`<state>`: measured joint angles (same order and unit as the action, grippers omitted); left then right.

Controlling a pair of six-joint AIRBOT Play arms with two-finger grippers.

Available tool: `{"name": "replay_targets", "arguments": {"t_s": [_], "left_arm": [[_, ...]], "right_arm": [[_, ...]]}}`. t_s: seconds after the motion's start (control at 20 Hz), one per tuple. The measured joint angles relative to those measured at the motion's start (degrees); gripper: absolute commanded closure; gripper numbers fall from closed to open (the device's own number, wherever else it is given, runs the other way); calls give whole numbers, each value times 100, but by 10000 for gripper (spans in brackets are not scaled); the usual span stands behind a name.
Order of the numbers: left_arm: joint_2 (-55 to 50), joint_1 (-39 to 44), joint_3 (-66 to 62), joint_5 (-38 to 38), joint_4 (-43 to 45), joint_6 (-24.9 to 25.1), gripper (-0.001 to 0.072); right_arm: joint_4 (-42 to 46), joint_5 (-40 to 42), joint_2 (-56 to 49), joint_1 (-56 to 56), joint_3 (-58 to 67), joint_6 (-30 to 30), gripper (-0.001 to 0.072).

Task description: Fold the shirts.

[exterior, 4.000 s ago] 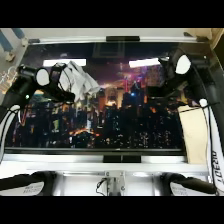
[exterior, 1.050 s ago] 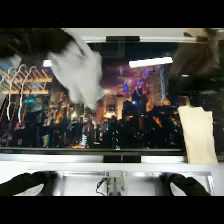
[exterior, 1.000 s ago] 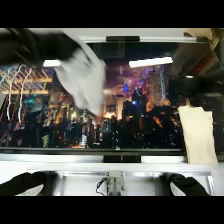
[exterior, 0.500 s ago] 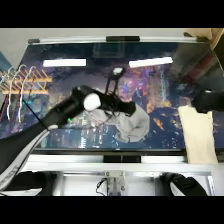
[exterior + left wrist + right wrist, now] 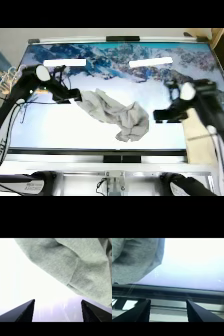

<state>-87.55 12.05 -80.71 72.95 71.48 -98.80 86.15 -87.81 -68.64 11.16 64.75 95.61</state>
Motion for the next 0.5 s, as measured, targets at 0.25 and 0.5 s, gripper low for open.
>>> {"name": "replay_targets", "arguments": {"t_s": [0.25,0.5], "left_arm": [[-675,-140,529,-920,-970,-66,17],[-1152,-48,623,-1585,-1486,-96,358]], "right_arm": [[-636,433,-835,-2,-212,-343,220],[-1311,955,-1384,-2,-256,-595,36]]}}
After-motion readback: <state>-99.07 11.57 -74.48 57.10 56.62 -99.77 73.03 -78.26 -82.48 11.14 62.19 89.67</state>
